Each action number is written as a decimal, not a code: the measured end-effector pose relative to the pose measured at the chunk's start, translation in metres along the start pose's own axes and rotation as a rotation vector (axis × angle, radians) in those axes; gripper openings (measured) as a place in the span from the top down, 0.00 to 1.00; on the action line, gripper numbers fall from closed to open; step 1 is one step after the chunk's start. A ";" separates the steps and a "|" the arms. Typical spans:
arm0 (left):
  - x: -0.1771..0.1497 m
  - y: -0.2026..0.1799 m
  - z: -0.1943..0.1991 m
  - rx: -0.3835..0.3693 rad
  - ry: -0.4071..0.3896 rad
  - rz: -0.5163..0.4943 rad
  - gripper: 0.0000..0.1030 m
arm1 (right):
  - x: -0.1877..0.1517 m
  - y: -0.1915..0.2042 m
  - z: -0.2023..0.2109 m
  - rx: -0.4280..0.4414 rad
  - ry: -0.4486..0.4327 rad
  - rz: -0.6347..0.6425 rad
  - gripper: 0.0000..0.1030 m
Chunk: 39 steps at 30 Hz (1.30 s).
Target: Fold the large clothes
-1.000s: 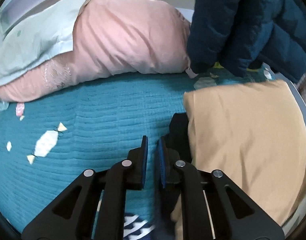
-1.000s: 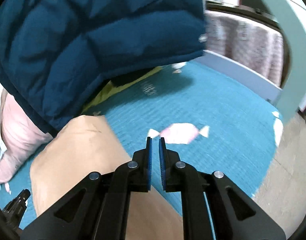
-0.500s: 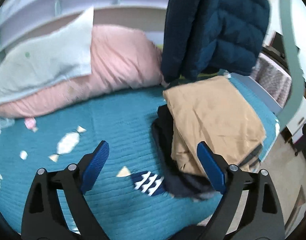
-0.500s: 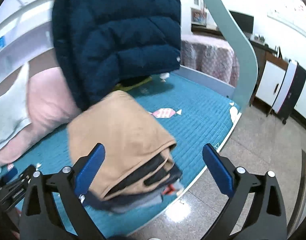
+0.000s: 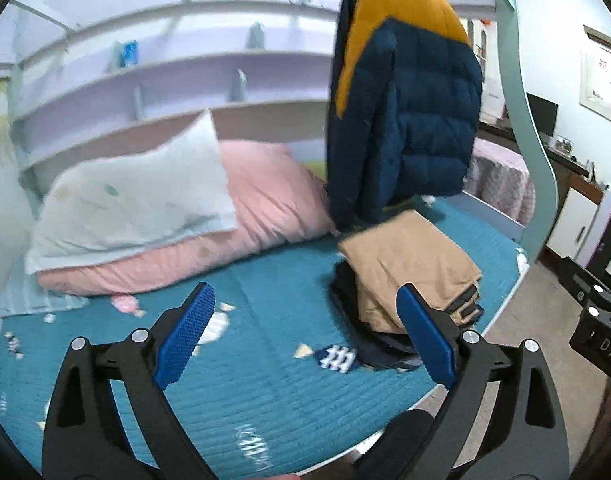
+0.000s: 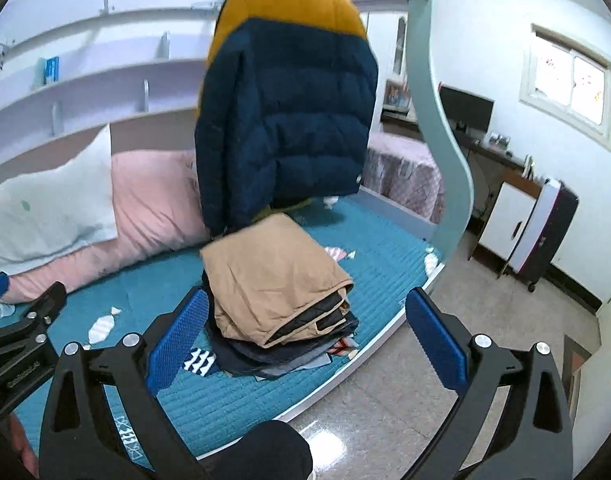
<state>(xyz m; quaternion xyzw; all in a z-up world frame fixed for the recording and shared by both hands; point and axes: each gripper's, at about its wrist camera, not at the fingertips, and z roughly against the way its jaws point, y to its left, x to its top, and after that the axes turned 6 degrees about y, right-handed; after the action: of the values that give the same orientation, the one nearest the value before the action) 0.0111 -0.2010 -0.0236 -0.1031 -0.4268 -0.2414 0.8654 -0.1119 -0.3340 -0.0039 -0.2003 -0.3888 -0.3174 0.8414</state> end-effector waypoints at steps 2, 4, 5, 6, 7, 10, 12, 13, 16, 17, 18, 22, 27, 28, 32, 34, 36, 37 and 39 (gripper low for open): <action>0.000 0.008 0.018 0.015 -0.011 0.003 0.08 | -0.001 0.005 0.016 -0.018 -0.022 0.003 0.07; 0.000 0.015 0.035 -0.008 -0.005 0.007 0.08 | -0.003 0.009 0.033 -0.006 -0.042 0.000 0.07; -0.001 0.018 0.040 -0.015 -0.002 0.008 0.08 | -0.004 0.011 0.040 0.011 -0.044 -0.004 0.07; 0.000 0.020 0.046 -0.015 0.005 0.010 0.08 | -0.005 0.013 0.047 0.024 -0.044 -0.010 0.07; 0.000 0.022 0.052 -0.012 0.004 0.010 0.08 | -0.005 0.015 0.055 0.030 -0.049 -0.018 0.07; 0.000 0.027 0.072 -0.011 -0.006 0.004 0.08 | -0.006 0.022 0.072 0.018 -0.075 -0.022 0.07; 0.000 0.031 0.082 -0.015 -0.015 0.014 0.08 | -0.006 0.028 0.082 0.011 -0.093 -0.016 0.07; 0.000 0.032 0.087 -0.010 -0.018 0.015 0.08 | -0.006 0.030 0.085 0.009 -0.096 -0.011 0.07; -0.001 0.034 0.094 -0.010 -0.028 0.013 0.08 | -0.007 0.037 0.091 0.002 -0.102 0.001 0.07; -0.001 0.035 0.097 -0.011 -0.029 0.013 0.08 | -0.007 0.038 0.092 0.009 -0.102 0.003 0.07; -0.001 0.035 0.098 -0.010 -0.028 0.012 0.08 | -0.008 0.040 0.094 0.013 -0.099 0.003 0.07; -0.002 0.036 0.104 0.003 -0.032 0.006 0.08 | -0.011 0.041 0.099 0.003 -0.106 -0.001 0.07; -0.003 0.035 0.106 -0.004 -0.031 0.008 0.08 | -0.012 0.042 0.101 0.002 -0.099 0.001 0.07; -0.003 0.035 0.105 -0.003 -0.030 0.007 0.08 | -0.013 0.042 0.101 0.001 -0.099 0.000 0.07; -0.004 0.035 0.107 -0.010 -0.022 0.005 0.08 | -0.014 0.042 0.103 -0.005 -0.097 0.003 0.07; -0.004 0.036 0.108 -0.012 -0.018 0.005 0.08 | -0.014 0.042 0.103 -0.004 -0.097 0.004 0.07; -0.004 0.035 0.109 -0.010 -0.016 0.003 0.08 | -0.015 0.042 0.104 -0.005 -0.095 0.002 0.07; -0.004 0.034 0.110 -0.010 -0.016 0.000 0.08 | -0.015 0.042 0.104 -0.004 -0.093 0.002 0.07; -0.003 0.035 0.109 -0.008 -0.012 -0.004 0.08 | -0.015 0.042 0.103 -0.006 -0.088 0.004 0.07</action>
<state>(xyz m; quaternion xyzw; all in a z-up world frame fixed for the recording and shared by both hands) -0.0480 -0.1281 0.0416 -0.1073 -0.4310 -0.2443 0.8620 -0.1446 -0.2382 0.0447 -0.2174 -0.4240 -0.3077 0.8236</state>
